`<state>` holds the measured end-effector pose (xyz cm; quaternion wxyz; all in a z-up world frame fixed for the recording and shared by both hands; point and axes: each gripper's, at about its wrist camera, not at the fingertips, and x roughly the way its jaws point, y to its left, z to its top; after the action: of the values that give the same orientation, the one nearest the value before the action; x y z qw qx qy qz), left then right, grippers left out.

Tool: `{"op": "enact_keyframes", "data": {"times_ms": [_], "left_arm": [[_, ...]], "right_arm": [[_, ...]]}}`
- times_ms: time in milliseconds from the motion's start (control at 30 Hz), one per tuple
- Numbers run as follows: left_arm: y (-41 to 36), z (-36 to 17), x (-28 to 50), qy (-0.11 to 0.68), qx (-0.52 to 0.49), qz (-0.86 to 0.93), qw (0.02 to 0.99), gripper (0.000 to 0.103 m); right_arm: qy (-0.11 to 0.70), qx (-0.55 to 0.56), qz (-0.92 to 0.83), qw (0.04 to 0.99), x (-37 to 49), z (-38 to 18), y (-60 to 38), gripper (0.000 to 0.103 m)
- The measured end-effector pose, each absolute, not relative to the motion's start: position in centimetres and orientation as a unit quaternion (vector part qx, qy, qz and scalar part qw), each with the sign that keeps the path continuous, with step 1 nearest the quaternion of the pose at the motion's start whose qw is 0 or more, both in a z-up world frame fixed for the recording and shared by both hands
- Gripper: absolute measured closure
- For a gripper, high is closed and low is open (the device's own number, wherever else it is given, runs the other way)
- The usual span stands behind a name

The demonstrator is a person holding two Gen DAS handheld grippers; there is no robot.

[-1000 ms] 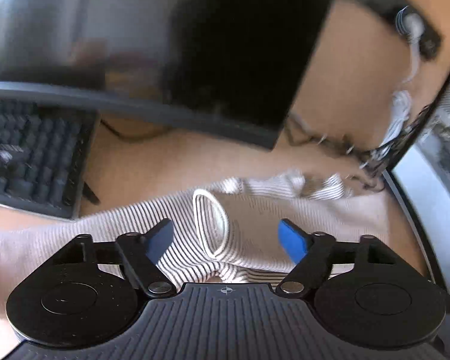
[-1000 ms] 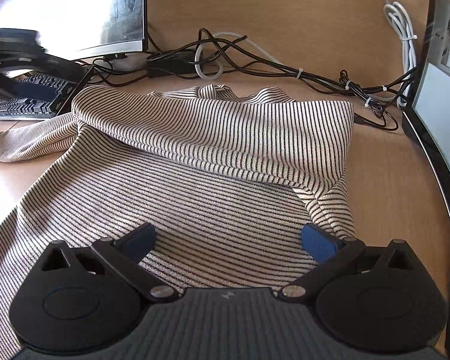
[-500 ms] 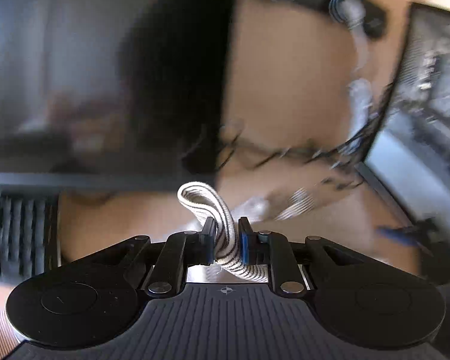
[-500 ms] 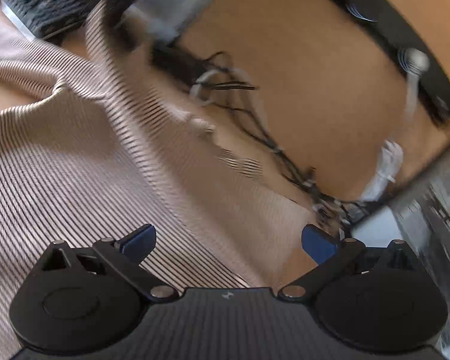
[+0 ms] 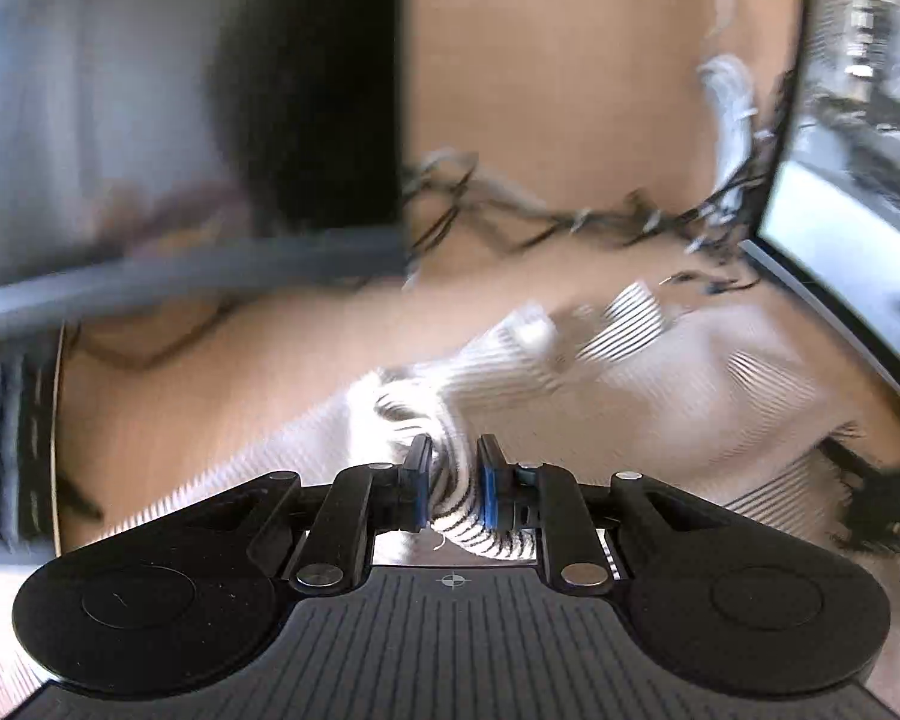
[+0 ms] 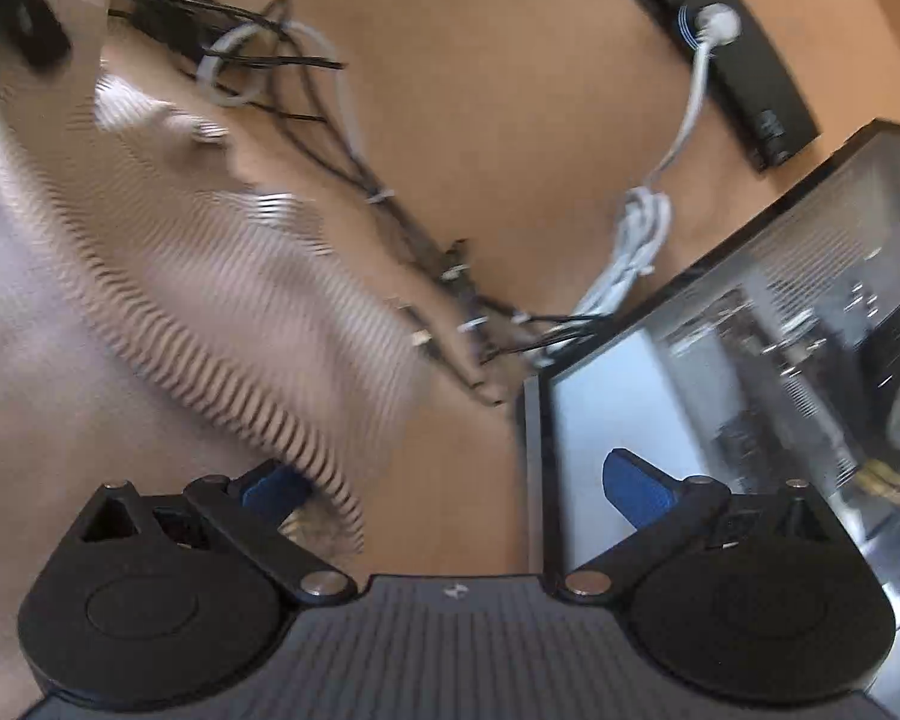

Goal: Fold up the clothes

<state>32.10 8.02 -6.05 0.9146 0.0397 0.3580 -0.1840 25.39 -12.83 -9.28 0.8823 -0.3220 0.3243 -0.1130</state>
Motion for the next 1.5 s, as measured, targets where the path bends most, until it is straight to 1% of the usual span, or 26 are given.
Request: {"op": "enact_keyframes", "data": {"times_ms": [33, 67, 233, 367, 533, 567, 633, 700, 767, 800, 900, 1000, 1067, 1133, 1267, 1333, 1367, 1433, 1500], "left_arm": [[8.3, -6.3, 32.3, 0.360, 0.038, -0.177, 0.915, 0.084], [8.5, -6.4, 32.5, 0.360, 0.037, -0.172, 0.916, 0.081], [9.7, -5.8, 32.7, 0.349, 0.037, -0.156, 0.923, 0.083], [10.0, -5.7, 33.2, 0.345, 0.037, -0.142, 0.927, 0.083], [10.5, -6.0, 33.4, 0.351, 0.056, -0.110, 0.928, 0.082], [11.3, -5.8, 33.2, 0.356, 0.046, -0.101, 0.928, 0.082], [12.9, -5.4, 32.8, 0.366, 0.027, -0.082, 0.927, 0.081], [14.6, -4.9, 32.1, 0.374, 0.005, -0.067, 0.925, 0.077], [16.9, -4.0, 30.4, 0.383, -0.021, -0.050, 0.922, 0.056], [17.9, -3.7, 29.7, 0.392, -0.032, -0.039, 0.919, 0.053], [20.6, -3.2, 28.3, 0.418, -0.065, -0.011, 0.906, 0.051], [22.0, -2.3, 26.8, 0.416, -0.063, 0.008, 0.907, 0.041], [22.7, -1.8, 26.0, 0.410, -0.060, 0.012, 0.910, 0.029], [23.4, -1.3, 25.2, 0.404, -0.056, 0.010, 0.913, 0.024], [26.0, -0.6, 23.5, 0.388, -0.062, 0.016, 0.920, 0.019], [28.4, -1.2, 22.5, 0.390, -0.080, 0.029, 0.917, 0.019], [29.6, -1.8, 22.1, 0.397, -0.091, 0.038, 0.913, 0.022], [31.5, -3.3, 21.9, 0.418, -0.121, 0.055, 0.899, 0.027], [32.7, -4.7, 22.1, 0.432, -0.151, 0.056, 0.887, 0.028]], "right_arm": [[0.329, -0.286, -0.098, 0.895, 25.2, -8.8, -13.3, 0.000], [0.334, -0.249, -0.083, 0.905, 25.1, -8.2, -13.7, 0.000], [0.347, -0.060, -0.007, 0.936, 24.3, -5.7, -15.8, 0.000], [0.347, 0.094, 0.054, 0.931, 23.7, -3.6, -17.5, 0.000], [0.371, 0.228, 0.080, 0.896, 29.0, -7.0, -18.1, 0.000], [0.386, 0.229, 0.066, 0.891, 29.9, -8.1, -18.1, 0.000], [0.384, 0.201, 0.054, 0.900, 30.1, -9.2, -17.4, 0.000], [0.391, 0.158, 0.047, 0.905, 30.2, -9.4, -15.9, 0.000], [0.394, 0.130, 0.043, 0.909, 30.2, -9.3, -14.9, 0.000], [0.391, 0.125, 0.044, 0.911, 30.1, -9.0, -14.6, 0.000], [0.383, 0.111, 0.047, 0.916, 29.9, -8.3, -13.8, 0.000], [0.375, 0.097, 0.050, 0.920, 29.7, -7.5, -13.0, 0.000], [0.370, 0.087, 0.052, 0.923, 29.6, -7.0, -12.4, 0.000], [0.365, 0.078, 0.054, 0.926, 29.4, -6.5, -11.9, 0.000], [0.354, 0.059, 0.058, 0.932, 29.2, -5.5, -10.8, 0.000], [0.348, 0.049, 0.060, 0.934, 29.0, -5.0, -10.3, 0.001], [0.341, 0.041, 0.065, 0.937, 28.5, -4.6, -9.9, 0.001], [0.324, 0.023, 0.076, 0.943, 27.4, -3.6, -9.0, 0.005], [0.307, 0.005, 0.088, 0.948, 26.2, -2.7, -8.1, 0.014]]}}
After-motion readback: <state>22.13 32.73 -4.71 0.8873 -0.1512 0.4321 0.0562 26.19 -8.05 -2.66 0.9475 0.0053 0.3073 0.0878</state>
